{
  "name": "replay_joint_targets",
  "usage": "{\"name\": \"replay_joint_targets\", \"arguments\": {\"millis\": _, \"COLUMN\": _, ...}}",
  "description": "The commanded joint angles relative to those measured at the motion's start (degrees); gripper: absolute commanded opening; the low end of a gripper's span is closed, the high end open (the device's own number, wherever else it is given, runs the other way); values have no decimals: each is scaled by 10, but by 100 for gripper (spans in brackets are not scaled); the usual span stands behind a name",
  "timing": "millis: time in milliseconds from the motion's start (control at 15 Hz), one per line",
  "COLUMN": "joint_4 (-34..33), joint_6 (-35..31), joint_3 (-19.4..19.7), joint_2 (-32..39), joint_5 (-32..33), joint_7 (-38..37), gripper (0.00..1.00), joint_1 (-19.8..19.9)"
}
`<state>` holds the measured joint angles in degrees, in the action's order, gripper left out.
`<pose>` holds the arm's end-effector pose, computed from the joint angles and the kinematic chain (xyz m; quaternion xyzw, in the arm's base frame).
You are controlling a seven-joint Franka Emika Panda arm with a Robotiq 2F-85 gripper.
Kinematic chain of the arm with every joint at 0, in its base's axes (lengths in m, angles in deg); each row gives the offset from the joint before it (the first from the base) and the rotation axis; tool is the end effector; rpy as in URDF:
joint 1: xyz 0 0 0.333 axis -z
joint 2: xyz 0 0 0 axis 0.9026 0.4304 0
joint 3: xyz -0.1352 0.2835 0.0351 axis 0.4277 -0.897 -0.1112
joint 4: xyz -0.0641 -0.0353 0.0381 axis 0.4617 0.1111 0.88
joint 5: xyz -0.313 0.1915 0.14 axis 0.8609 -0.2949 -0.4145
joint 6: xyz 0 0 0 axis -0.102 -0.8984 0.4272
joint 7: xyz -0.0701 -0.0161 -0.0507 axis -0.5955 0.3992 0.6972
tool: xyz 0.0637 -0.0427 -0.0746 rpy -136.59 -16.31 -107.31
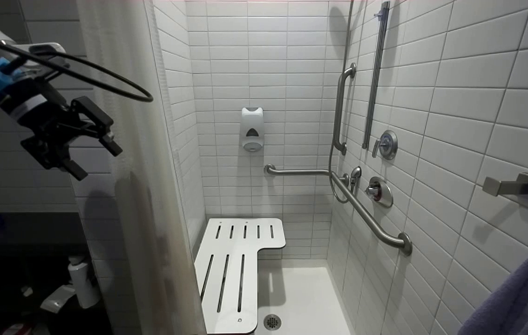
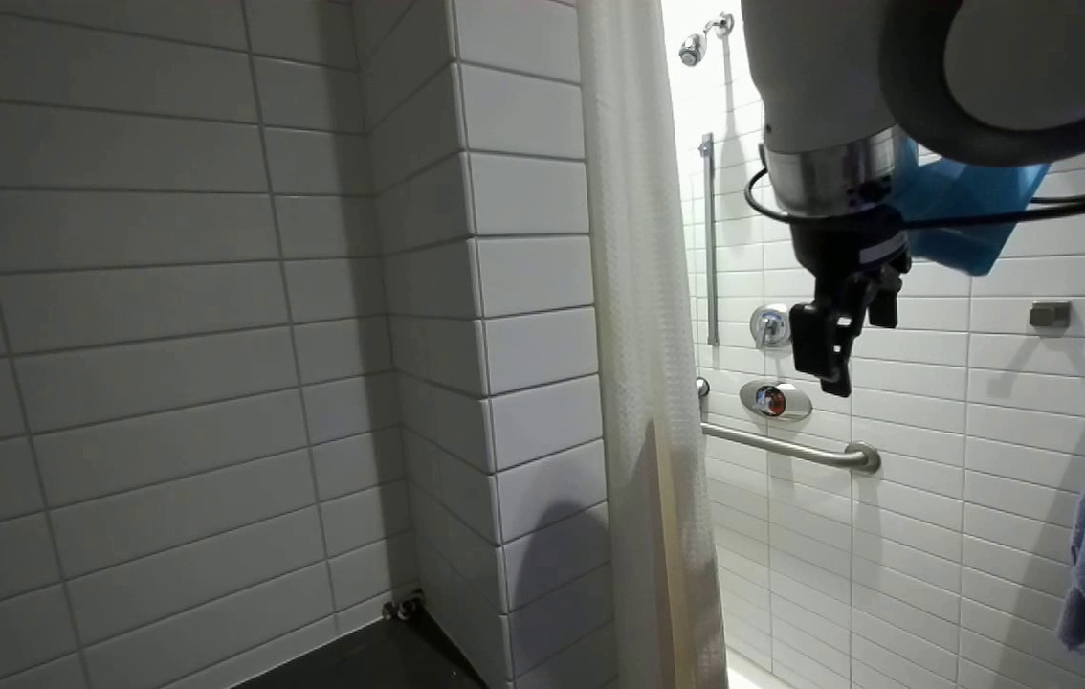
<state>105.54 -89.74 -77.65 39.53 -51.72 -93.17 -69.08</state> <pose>0.3176 0.0881 0.4746 0.9537 0.0729 0.1001 0.2742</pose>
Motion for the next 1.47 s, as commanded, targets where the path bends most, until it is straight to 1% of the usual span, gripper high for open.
{"name": "replay_joint_targets", "arguments": {"millis": 0, "joint_4": 28, "joint_6": -42, "joint_3": -13, "joint_2": -24, "joint_5": 21, "joint_7": -43, "gripper": 100, "joint_1": 6}}
{"name": "replay_joint_targets", "arguments": {"millis": 133, "joint_4": 44, "joint_6": -90, "joint_3": -4, "joint_2": -24, "joint_5": 13, "joint_7": -45, "gripper": 100, "joint_1": -1}}
{"name": "replay_joint_targets", "arguments": {"millis": 200, "joint_4": 48, "joint_6": -115, "joint_3": 8, "joint_2": -19, "joint_5": -1, "joint_7": -35, "gripper": 100, "joint_1": -7}}
{"name": "replay_joint_targets", "arguments": {"millis": 333, "joint_4": 49, "joint_6": -146, "joint_3": 52, "joint_2": 1, "joint_5": -50, "joint_7": 32, "gripper": 100, "joint_1": -27}}
{"name": "replay_joint_targets", "arguments": {"millis": 400, "joint_4": 52, "joint_6": -161, "joint_3": 68, "joint_2": 2, "joint_5": -62, "joint_7": 64, "gripper": 100, "joint_1": -29}}
{"name": "replay_joint_targets", "arguments": {"millis": 600, "joint_4": 44, "joint_6": -153, "joint_3": 116, "joint_2": 1, "joint_5": -100, "joint_7": 156, "gripper": 100, "joint_1": -28}}
{"name": "replay_joint_targets", "arguments": {"millis": 733, "joint_4": 33, "joint_6": -129, "joint_3": 135, "joint_2": -3, "joint_5": -110, "joint_7": 199, "gripper": 100, "joint_1": -21}}
{"name": "replay_joint_targets", "arguments": {"millis": 1000, "joint_4": 7, "joint_6": -87, "joint_3": 148, "joint_2": -6, "joint_5": -105, "joint_7": 249, "gripper": 100, "joint_1": -11}}
{"name": "replay_joint_targets", "arguments": {"millis": 1200, "joint_4": -22, "joint_6": -41, "joint_3": 141, "joint_2": -15, "joint_5": -92, "joint_7": 260, "gripper": 100, "joint_1": 0}}
{"name": "replay_joint_targets", "arguments": {"millis": 1400, "joint_4": -38, "joint_6": -39, "joint_3": 121, "joint_2": -31, "joint_5": -54, "joint_7": 244, "gripper": 100, "joint_1": 15}}
